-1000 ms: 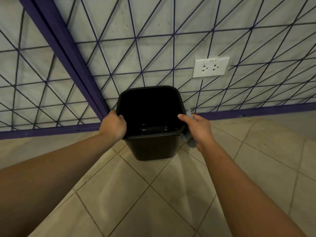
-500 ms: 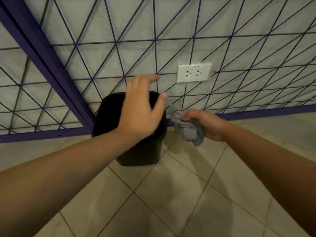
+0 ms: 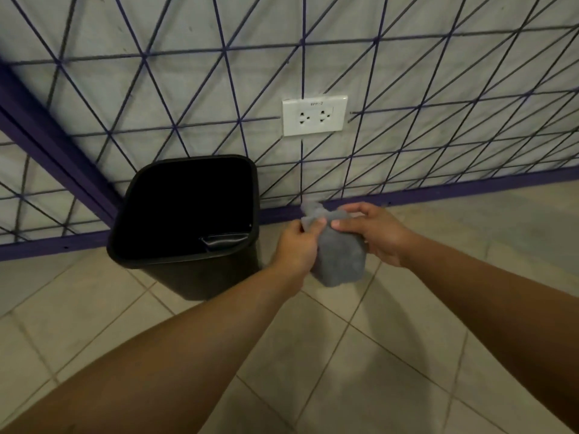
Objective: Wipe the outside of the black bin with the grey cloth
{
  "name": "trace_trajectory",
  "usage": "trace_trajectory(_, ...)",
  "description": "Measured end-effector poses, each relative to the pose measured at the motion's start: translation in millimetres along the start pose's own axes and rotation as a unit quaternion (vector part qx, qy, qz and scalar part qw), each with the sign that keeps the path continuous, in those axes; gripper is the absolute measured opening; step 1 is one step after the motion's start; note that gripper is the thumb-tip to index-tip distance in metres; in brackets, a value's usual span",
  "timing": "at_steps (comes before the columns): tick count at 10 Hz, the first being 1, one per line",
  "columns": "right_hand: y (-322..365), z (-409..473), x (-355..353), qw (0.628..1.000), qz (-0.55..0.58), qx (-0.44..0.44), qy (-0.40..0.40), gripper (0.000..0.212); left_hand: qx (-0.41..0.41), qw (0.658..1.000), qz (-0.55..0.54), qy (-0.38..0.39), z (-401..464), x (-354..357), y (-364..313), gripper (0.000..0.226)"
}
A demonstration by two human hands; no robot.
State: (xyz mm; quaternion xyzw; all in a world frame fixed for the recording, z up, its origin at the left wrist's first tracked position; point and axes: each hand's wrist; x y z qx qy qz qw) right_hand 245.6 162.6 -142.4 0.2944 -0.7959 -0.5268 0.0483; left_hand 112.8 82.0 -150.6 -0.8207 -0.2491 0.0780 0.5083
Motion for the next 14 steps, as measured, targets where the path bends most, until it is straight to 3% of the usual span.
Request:
trace_trajectory(2, -64, 56, 33, 0.996, -0.002, 0.021, -0.081, 0.042, -0.067, 0.997, 0.033, -0.035, 46, -8, 44, 0.042)
trace_trajectory(3, -82, 85, 37, 0.993, -0.059, -0.012, -0.105, 0.033, -0.022, 0.995, 0.074, -0.069, 71, -16, 59, 0.044)
trace_trajectory(4, -91, 108, 36, 0.985, -0.088, -0.029, -0.146, 0.028, 0.015, 0.981, 0.166, -0.095, 96, -18, 71, 0.025)
trace_trajectory(6, -91, 147, 34, 0.971, -0.163, -0.051, -0.169, 0.032, 0.058, 0.961, 0.246, -0.116, 134, -18, 86, 0.018)
trace_trajectory(8, -92, 161, 30, 0.943, -0.288, -0.057, -0.159, 0.032, 0.079, 0.925, 0.333, -0.164, 151, -20, 93, 0.025)
trace_trajectory(9, -96, 159, 31, 0.927, -0.331, -0.046, -0.167, 0.036, 0.051, 0.922, 0.348, -0.161, 153, -21, 91, 0.022)
trace_trajectory(10, -100, 149, 30, 0.926, -0.329, -0.027, -0.183, 0.04, 0.038, 0.91, 0.384, -0.154, 142, -19, 85, 0.049)
trace_trajectory(11, -99, 137, 28, 0.939, -0.289, -0.042, -0.183, 0.039, 0.064, 0.898, 0.414, -0.139, 127, -12, 79, 0.055)
trace_trajectory(12, -89, 119, 21, 0.945, -0.27, -0.083, -0.164, 0.029, 0.096, 0.906, 0.395, -0.117, 107, 3, 64, 0.049)
trace_trajectory(14, -29, 76, -7, 0.942, -0.265, -0.138, -0.151, 0.034, 0.177, 0.919, 0.348, -0.064, 68, 36, 5, 0.045)
Point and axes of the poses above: each hand's wrist, its own z-axis towards the middle knuckle, its own x-axis out of the palm, y = z × x, and after that the axes turned 8 degrees about -z, right-handed
